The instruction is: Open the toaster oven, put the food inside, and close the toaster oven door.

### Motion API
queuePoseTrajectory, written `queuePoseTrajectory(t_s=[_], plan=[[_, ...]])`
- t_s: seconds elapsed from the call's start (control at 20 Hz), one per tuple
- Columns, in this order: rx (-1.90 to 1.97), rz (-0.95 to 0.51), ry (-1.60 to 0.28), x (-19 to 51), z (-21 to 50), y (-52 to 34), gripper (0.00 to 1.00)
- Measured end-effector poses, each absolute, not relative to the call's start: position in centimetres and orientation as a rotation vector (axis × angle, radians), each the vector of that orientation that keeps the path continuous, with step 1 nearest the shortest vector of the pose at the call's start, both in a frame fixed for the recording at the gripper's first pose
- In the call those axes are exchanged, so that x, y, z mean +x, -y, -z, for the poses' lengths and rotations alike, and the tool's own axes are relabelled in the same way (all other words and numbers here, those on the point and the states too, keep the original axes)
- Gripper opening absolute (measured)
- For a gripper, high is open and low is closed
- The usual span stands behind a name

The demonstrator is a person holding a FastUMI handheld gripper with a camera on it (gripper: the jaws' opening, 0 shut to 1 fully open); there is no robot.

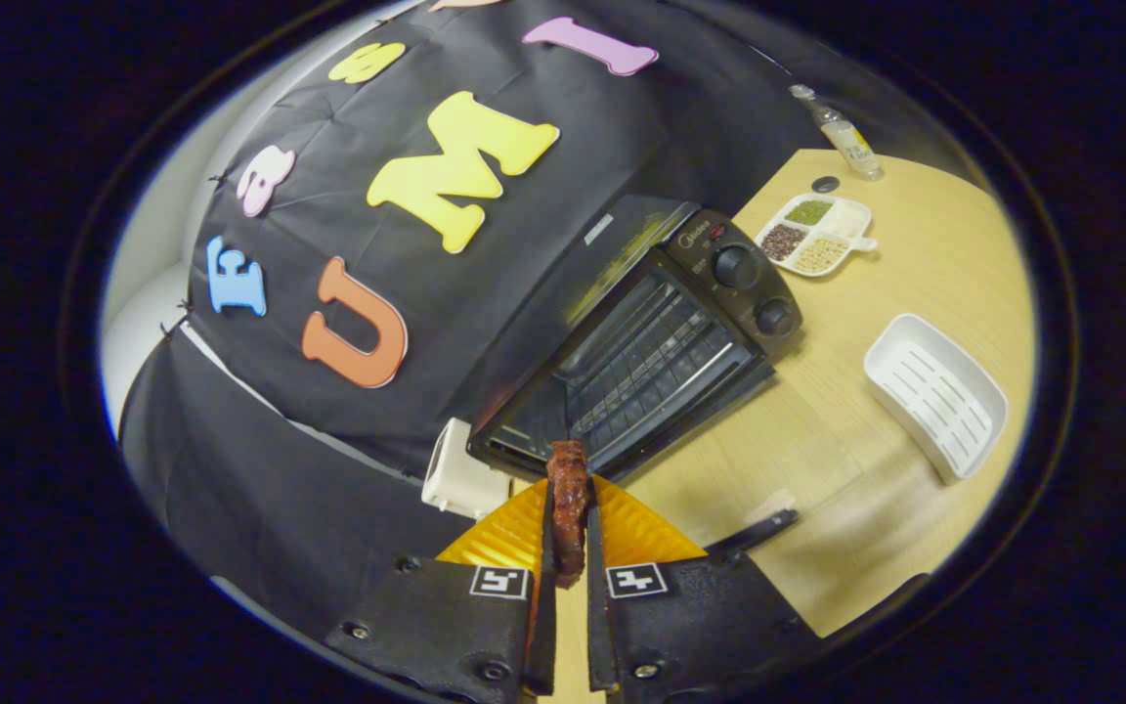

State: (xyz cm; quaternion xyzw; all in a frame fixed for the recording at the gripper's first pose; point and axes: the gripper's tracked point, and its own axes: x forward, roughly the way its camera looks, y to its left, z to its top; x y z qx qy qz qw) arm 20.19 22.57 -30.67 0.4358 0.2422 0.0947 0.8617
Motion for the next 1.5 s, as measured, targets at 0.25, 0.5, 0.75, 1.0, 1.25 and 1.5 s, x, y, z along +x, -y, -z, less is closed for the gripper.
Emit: queuePoseTrajectory(t_s=[0.25,0.5,0.75,1.0,1.25,1.5], plan=[[0.977,-0.099,-0.452,27.8,33.1,-22.2,0.16],[0.975,-0.021,-0.429,33.5,35.4,-21.6,0.16],[0.907,-0.003,-0.42,36.5,36.4,-22.0,0.17],[0.876,0.04,-0.44,36.7,37.9,-22.0,0.22],[0.711,0.076,-0.475,36.1,38.5,-20.0,0.5],[0.57,0.064,-0.468,34.0,36.7,-18.9,0.82]])
